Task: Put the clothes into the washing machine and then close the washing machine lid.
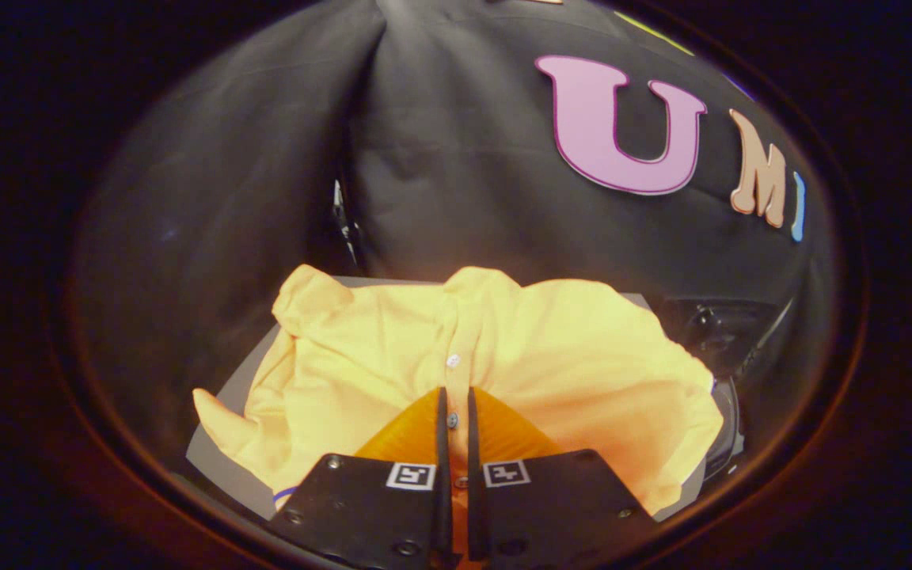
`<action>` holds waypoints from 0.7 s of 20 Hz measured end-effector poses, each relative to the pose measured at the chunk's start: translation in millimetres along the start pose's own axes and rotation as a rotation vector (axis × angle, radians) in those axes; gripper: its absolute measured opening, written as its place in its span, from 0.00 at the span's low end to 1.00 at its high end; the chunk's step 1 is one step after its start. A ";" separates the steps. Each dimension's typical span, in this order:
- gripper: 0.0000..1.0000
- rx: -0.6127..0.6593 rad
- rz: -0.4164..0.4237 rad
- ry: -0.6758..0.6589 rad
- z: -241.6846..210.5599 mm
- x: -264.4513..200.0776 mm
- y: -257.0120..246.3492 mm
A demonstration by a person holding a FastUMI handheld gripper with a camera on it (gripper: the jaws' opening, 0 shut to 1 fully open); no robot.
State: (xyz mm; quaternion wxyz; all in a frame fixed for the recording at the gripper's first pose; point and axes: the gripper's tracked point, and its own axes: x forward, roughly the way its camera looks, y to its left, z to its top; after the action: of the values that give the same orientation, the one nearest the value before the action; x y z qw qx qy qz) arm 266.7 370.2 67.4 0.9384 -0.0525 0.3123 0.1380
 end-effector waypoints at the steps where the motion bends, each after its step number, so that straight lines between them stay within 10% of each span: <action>1: 0.04 0.023 0.040 -0.014 1.3 -5.2 1.5; 8: 0.01 0.109 0.199 -0.182 58.4 -54.6 -9.5; 14: 0.01 0.121 0.140 -0.289 82.6 -131.3 -75.8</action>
State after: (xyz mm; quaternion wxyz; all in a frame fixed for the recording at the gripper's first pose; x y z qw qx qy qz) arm 235.4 283.3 213.2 0.9632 0.0463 0.1846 0.1899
